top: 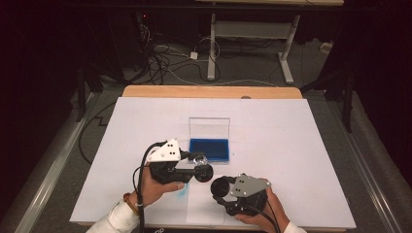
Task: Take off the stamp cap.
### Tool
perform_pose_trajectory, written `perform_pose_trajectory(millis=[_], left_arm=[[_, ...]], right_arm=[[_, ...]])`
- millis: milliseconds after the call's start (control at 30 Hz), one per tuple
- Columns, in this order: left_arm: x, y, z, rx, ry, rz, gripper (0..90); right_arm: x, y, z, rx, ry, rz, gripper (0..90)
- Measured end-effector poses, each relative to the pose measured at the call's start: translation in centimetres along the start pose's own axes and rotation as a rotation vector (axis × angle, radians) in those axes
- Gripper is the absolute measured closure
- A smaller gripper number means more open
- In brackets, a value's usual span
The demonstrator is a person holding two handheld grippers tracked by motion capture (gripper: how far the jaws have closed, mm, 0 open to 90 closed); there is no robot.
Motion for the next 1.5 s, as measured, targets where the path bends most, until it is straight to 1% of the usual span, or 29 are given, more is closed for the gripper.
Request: perform_pose_trajectory(millis=[167, 300, 433, 500, 567, 633, 700, 767, 900, 967, 1033, 1333, 1500], left_arm=[[0.1, -0.4, -0.1, -0.009, -0.014, 0.031, 54.9], [0.2, -0.7, -0.1, -0.028, -0.027, 0.067, 54.9], [0.3, -1.0, -0.1, -0.032, -0.036, 0.088, 54.9], [0.3, -1.1, -0.2, -0.045, -0.045, 0.108, 54.8], [0.4, -1.3, -0.2, -0.045, -0.044, 0.116, 54.8], [0.5, -1.4, -0.2, -0.059, -0.053, 0.142, 54.8], [0.7, -1.6, -0.2, -0.055, -0.051, 0.144, 54.9], [0.8, -1.8, -0.3, -0.06, -0.055, 0.159, 54.8], [1.1, -2.1, -0.3, -0.057, -0.055, 0.172, 54.8], [1.2, -2.2, -0.3, -0.054, -0.053, 0.172, 54.8], [1.2, -2.2, -0.3, -0.063, -0.061, 0.183, 54.8], [1.4, -2.5, -0.3, -0.062, -0.064, 0.197, 54.8], [1.6, -2.7, -0.3, -0.061, -0.063, 0.206, 54.8]], right_arm=[[1.2, 0.8, -0.4, -0.018, 0.002, -0.029, 38.8], [2.2, 1.6, -0.6, -0.063, 0.017, -0.062, 38.8], [3.4, 2.4, -0.6, -0.059, 0.035, -0.101, 38.8], [3.8, 2.7, -0.6, -0.069, 0.041, -0.114, 38.7], [4.1, 2.9, -0.7, -0.071, 0.042, -0.121, 38.7], [4.3, 3.1, -0.8, -0.07, 0.042, -0.126, 38.7], [4.4, 3.2, -0.8, -0.067, 0.043, -0.132, 38.7], [4.6, 3.3, -0.8, -0.068, 0.043, -0.13, 38.7], [5.0, 3.5, -0.8, -0.064, 0.044, -0.146, 38.7], [5.3, 3.6, -0.9, -0.066, 0.046, -0.151, 38.7], [5.5, 3.8, -0.9, -0.066, 0.046, -0.161, 38.7], [6.8, 4.5, -1.3, -0.077, 0.051, -0.196, 38.7], [7.4, 4.7, -1.6, -0.08, 0.043, -0.213, 38.7]])
Point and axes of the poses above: each handheld gripper's, and its own axes: x roughly backward along the jaws, z roughly out of its top, y roughly to its right, the point moved 5 cm from there along -x, roughly forward along the jaws, and after that the axes turned 10 degrees about x, right-handed, at the moved point
